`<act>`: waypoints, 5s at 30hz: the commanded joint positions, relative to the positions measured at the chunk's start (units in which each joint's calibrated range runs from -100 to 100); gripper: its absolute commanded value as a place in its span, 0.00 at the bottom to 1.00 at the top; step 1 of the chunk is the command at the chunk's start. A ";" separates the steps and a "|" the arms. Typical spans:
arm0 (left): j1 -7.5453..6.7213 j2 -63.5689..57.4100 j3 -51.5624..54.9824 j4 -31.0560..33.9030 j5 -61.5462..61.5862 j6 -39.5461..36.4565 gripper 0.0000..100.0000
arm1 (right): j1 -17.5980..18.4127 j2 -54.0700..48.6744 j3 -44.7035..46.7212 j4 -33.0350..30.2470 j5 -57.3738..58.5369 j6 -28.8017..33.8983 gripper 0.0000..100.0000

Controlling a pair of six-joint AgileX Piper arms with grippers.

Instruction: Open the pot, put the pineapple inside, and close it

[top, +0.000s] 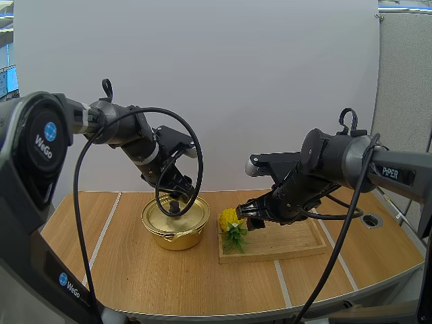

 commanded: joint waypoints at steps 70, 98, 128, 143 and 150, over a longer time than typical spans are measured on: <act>-0.19 -27.15 -63.51 14.55 5.27 -12.90 0.00 | 0.08 -0.65 -0.35 0.54 -0.23 0.09 1.00; -0.19 -27.15 -68.56 14.55 -4.07 -12.90 0.00 | 0.08 11.01 -16.49 4.85 -3.05 0.09 1.00; -0.19 -27.15 -68.56 14.55 -4.07 -12.90 0.00 | 9.77 30.04 -24.73 -15.77 -8.31 21.11 1.00; -0.19 -27.15 -68.56 14.55 -4.07 -12.90 0.00 | 9.77 37.27 -29.07 -15.77 -8.05 22.42 1.00; -0.19 -27.15 -68.56 14.55 -4.07 -12.90 0.00 | 9.77 37.58 -29.07 -15.77 -8.21 22.51 1.00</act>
